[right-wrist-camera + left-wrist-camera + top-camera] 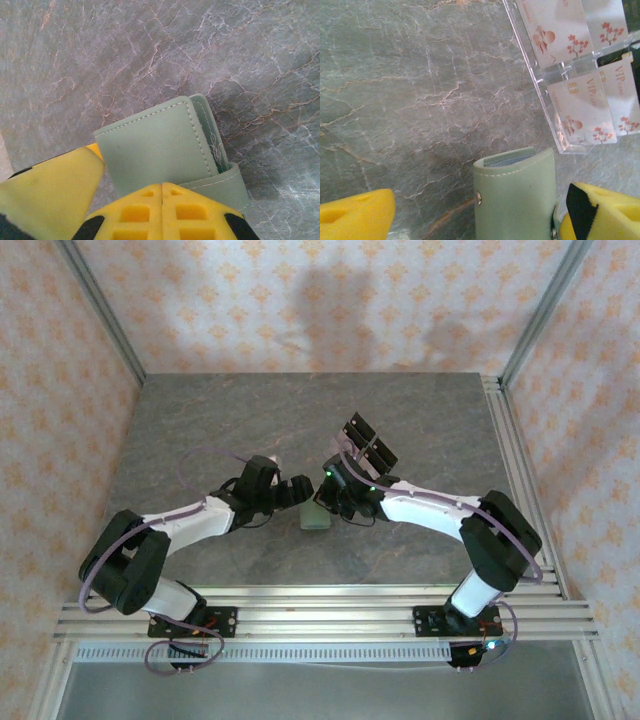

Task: Put the credit cards into the card holder
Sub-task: Pick up the card holder from the bottom-right of the table.

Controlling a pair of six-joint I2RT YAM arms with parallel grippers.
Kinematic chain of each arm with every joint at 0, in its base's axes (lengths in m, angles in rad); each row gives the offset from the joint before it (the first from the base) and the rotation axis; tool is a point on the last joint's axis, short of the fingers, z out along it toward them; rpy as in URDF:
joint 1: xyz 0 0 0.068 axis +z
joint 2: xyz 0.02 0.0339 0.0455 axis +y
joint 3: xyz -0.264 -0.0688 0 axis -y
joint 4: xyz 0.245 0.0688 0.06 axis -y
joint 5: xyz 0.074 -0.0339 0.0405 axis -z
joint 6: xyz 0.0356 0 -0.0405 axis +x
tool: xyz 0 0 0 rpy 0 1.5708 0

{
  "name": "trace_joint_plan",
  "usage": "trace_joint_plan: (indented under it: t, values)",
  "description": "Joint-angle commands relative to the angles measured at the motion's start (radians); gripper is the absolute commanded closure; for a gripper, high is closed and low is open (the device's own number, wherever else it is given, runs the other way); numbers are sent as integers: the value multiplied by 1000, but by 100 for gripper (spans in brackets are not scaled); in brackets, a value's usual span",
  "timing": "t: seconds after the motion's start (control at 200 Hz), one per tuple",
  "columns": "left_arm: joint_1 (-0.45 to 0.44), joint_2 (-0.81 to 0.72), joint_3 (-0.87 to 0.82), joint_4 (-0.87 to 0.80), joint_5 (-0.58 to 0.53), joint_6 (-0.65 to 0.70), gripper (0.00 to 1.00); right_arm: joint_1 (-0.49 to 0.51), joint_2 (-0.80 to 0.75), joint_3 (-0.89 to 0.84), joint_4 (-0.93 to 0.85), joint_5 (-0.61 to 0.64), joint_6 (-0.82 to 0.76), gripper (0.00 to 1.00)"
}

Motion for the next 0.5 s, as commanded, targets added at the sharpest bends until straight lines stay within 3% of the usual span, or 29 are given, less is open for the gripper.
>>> trace_joint_plan:
  t: [0.0,0.27,0.495]
  values:
    - [11,22,-11,84,14,-45,14,2,-33,35,26,-7,14,100]
    - [10,40,-10,145,21,-84,26,2,-28,37,43,-15,24,100]
    - [7,38,-23,168,21,-91,49,2,-23,38,53,-18,30,100]
